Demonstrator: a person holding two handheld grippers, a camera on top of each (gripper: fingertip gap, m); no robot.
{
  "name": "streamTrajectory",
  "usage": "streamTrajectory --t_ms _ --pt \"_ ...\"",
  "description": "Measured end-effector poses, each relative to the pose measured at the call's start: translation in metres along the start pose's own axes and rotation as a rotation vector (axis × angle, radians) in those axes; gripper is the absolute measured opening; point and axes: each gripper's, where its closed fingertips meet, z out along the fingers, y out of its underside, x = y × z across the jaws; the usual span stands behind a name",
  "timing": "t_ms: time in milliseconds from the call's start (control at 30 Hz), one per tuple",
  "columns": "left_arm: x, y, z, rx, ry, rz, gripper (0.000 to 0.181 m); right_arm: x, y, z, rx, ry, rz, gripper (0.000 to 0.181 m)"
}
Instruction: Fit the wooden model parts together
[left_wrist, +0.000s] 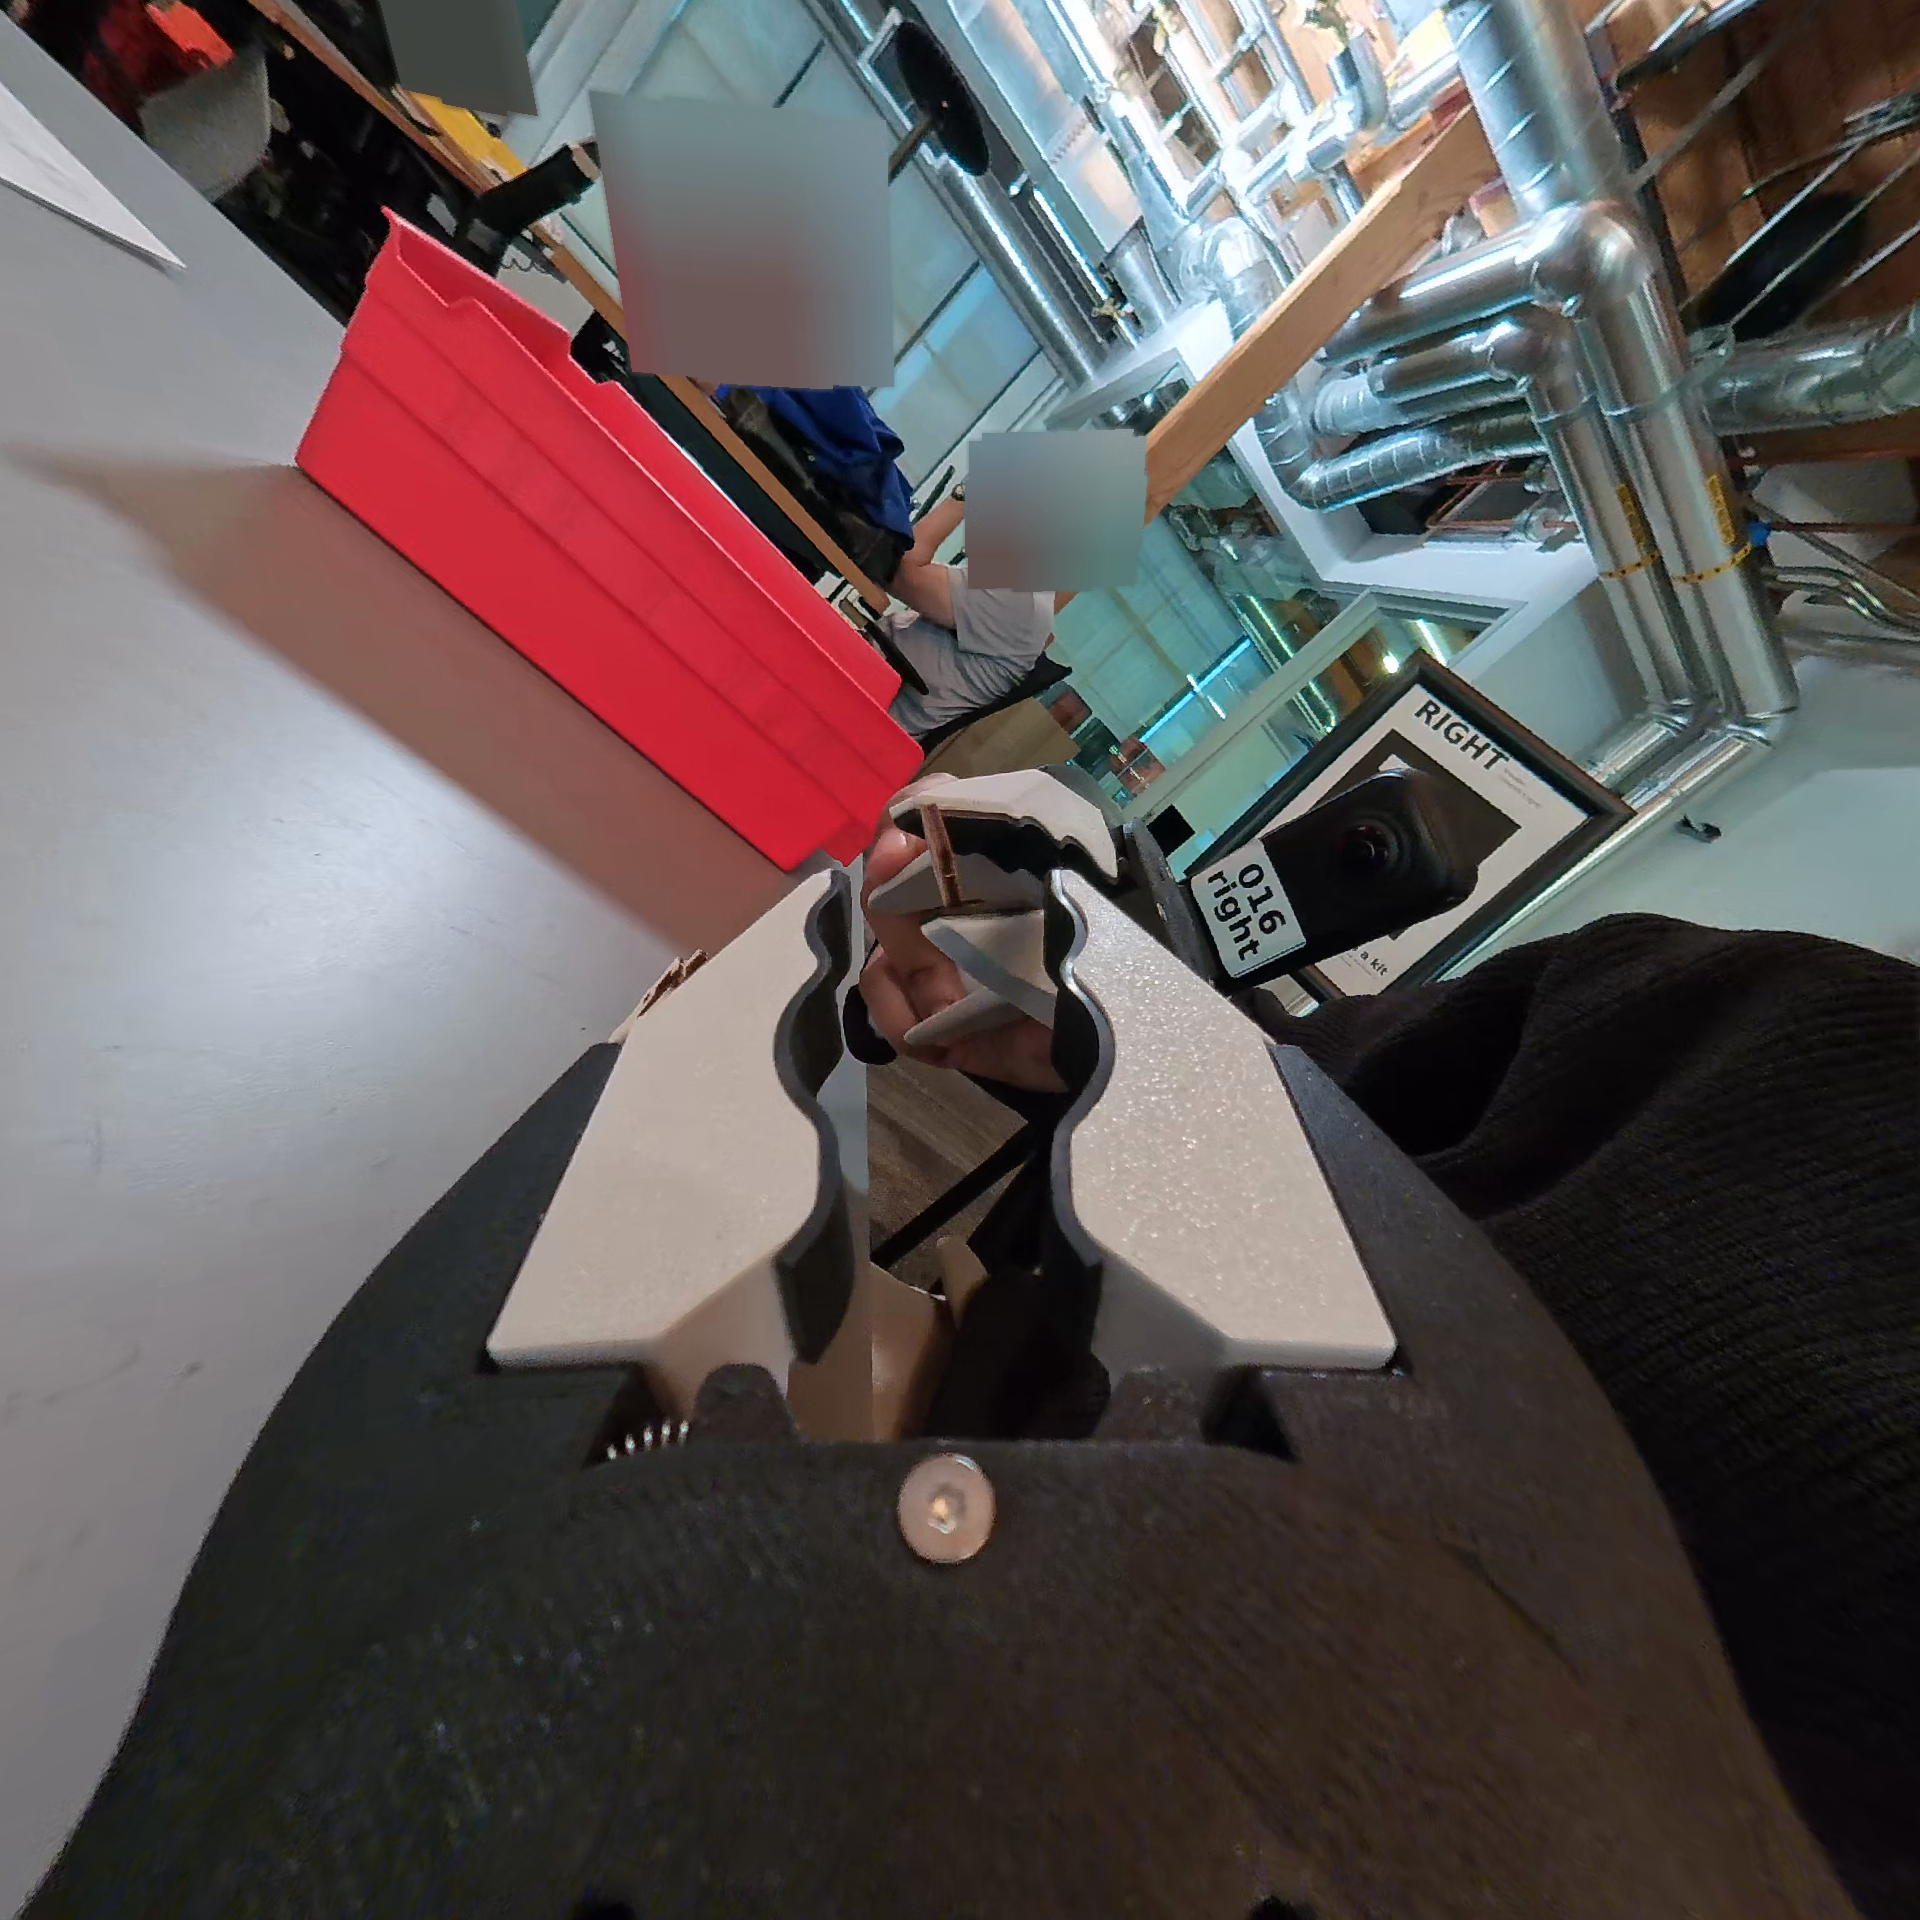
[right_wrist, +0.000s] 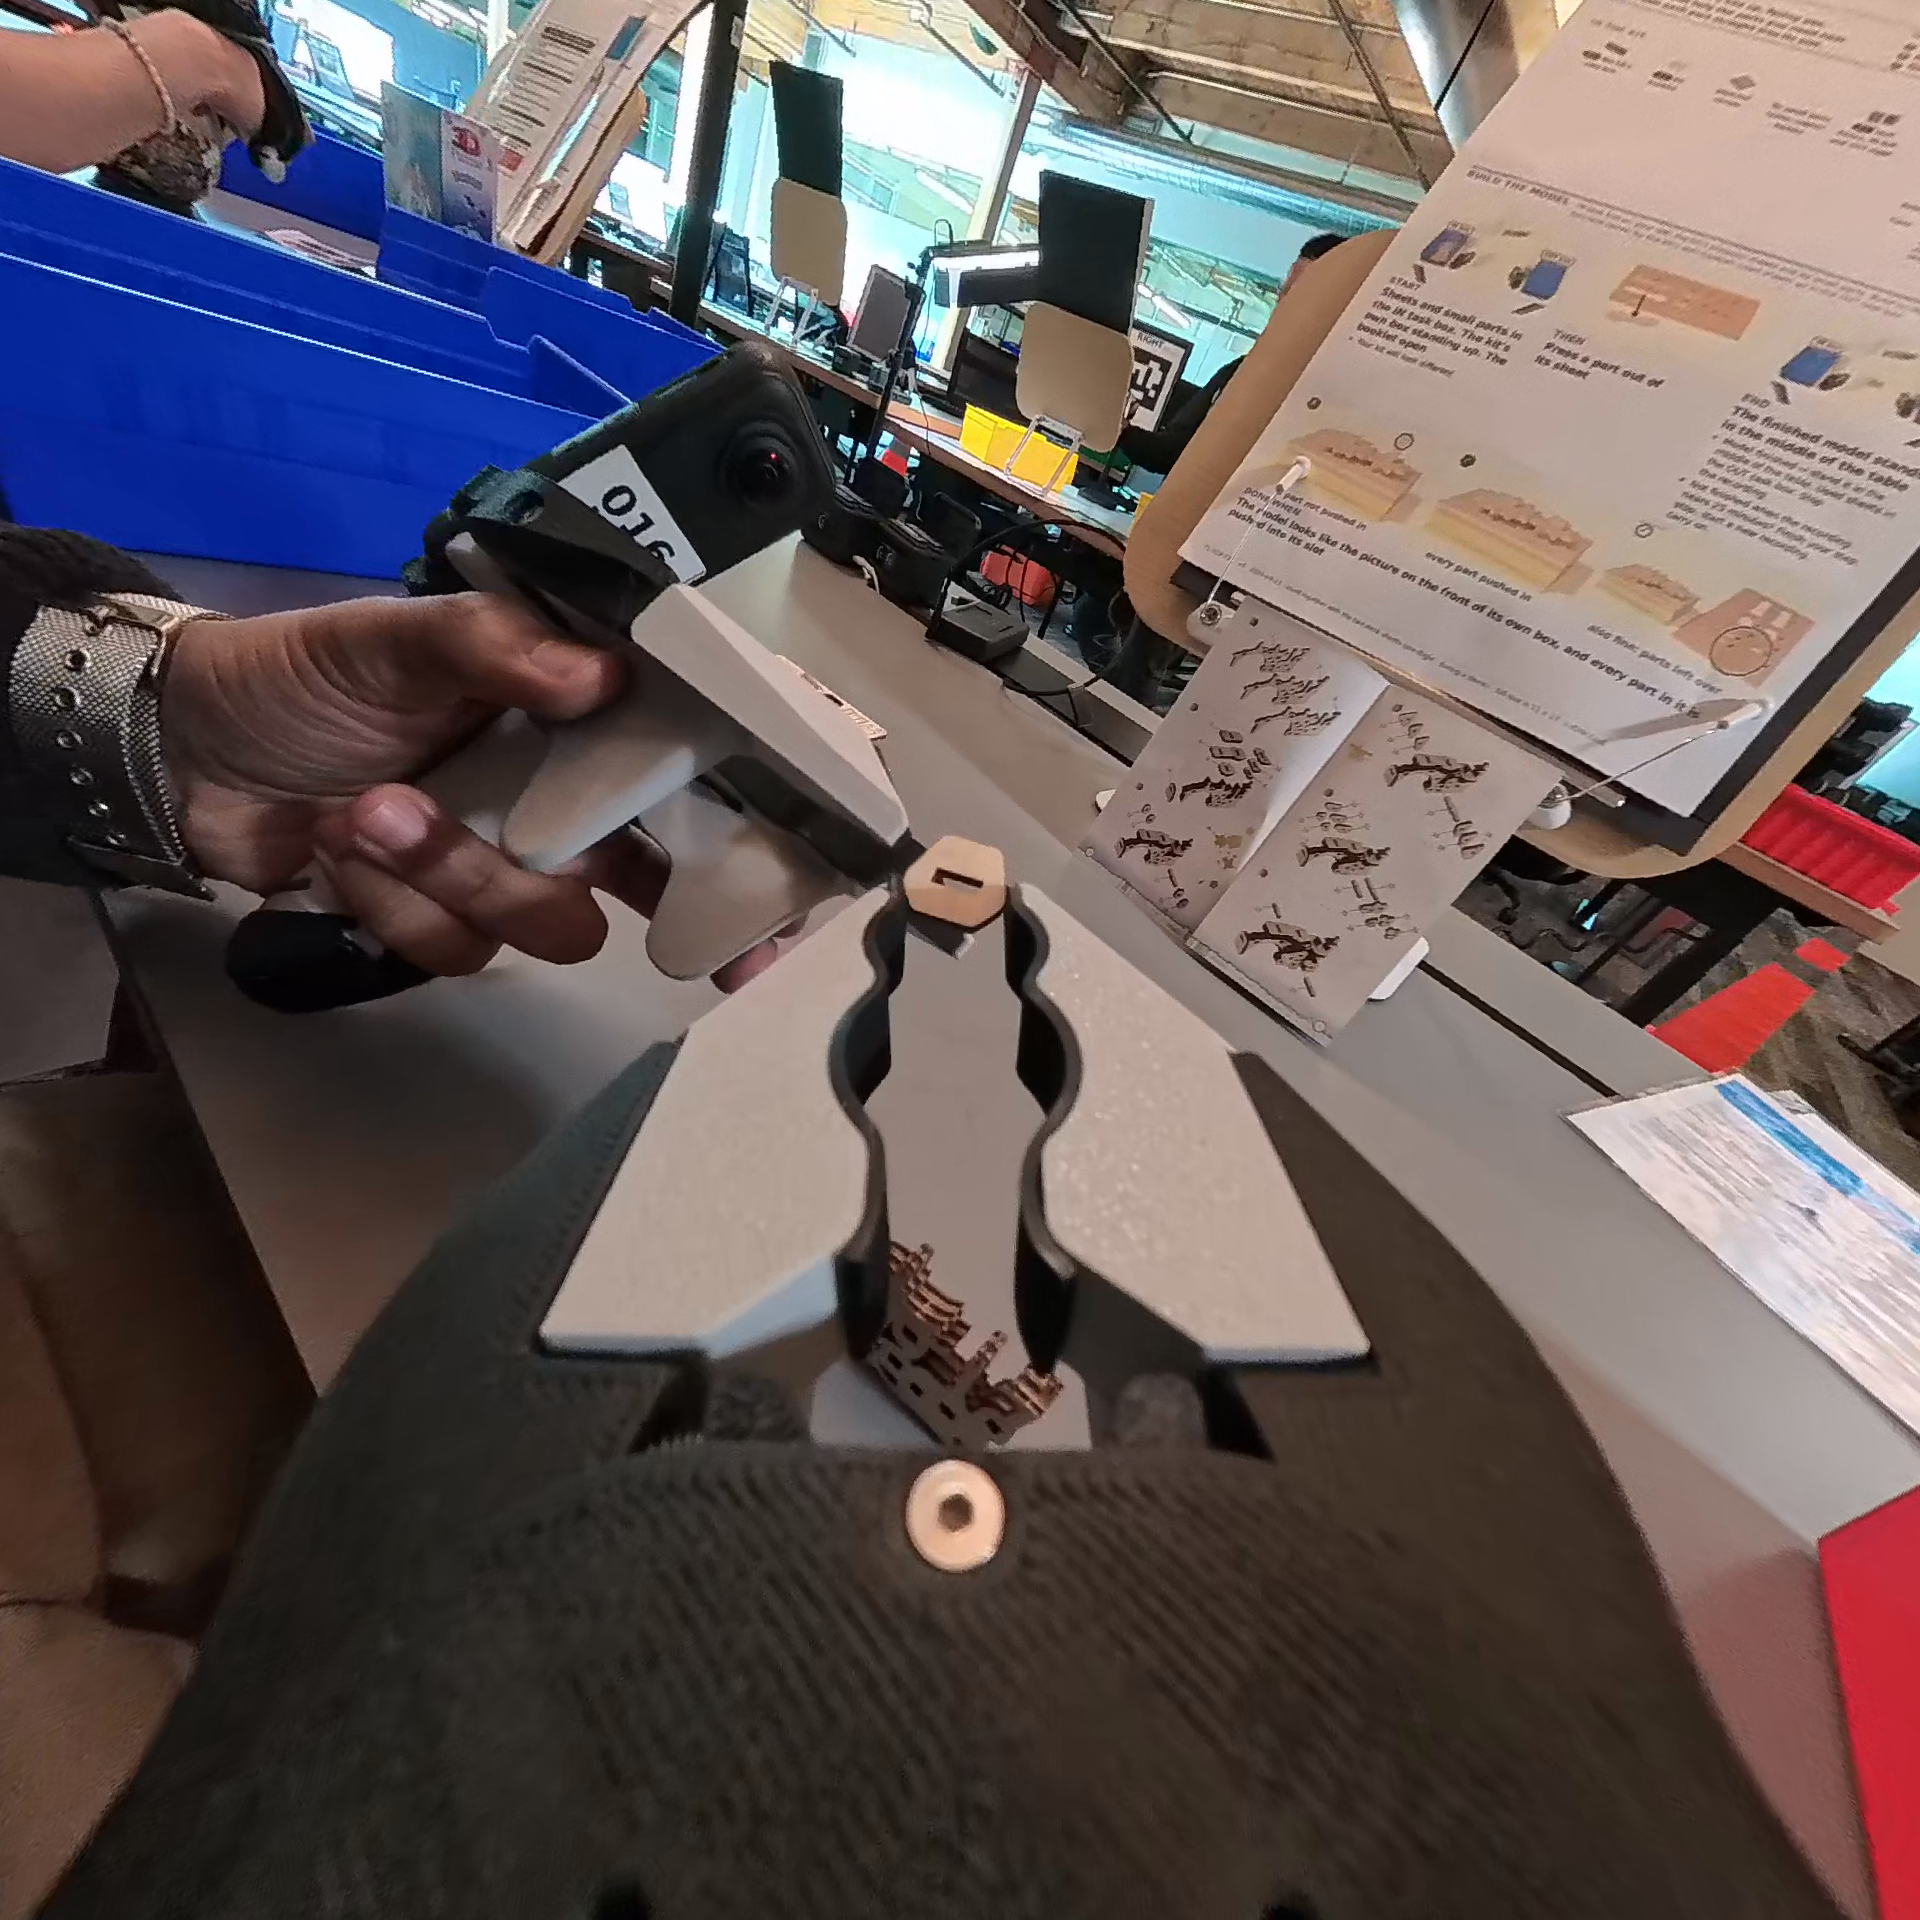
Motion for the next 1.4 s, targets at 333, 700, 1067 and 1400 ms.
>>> streamTrajectory --t_ms 333,700,1067,1400 --pt "-0.005 -0.003 -0.004 0.008 0.022 -0.058 0.031 0.007 0.008 0.005 -0.025 0.011 0.024 0.018" --pt "-0.007 0.0 -0.003 -0.006 0.036 -0.098 0.031 0.006 0.011 0.007 -0.034 -0.002 0.025 0.018" --pt "-0.008 0.002 -0.003 -0.011 0.031 -0.111 0.021 0.005 0.011 0.007 -0.034 -0.012 0.028 0.018" --pt "-0.017 0.001 -0.004 -0.014 -0.032 -0.109 0.002 0.0 0.014 0.008 -0.055 -0.013 -0.041 0.018"
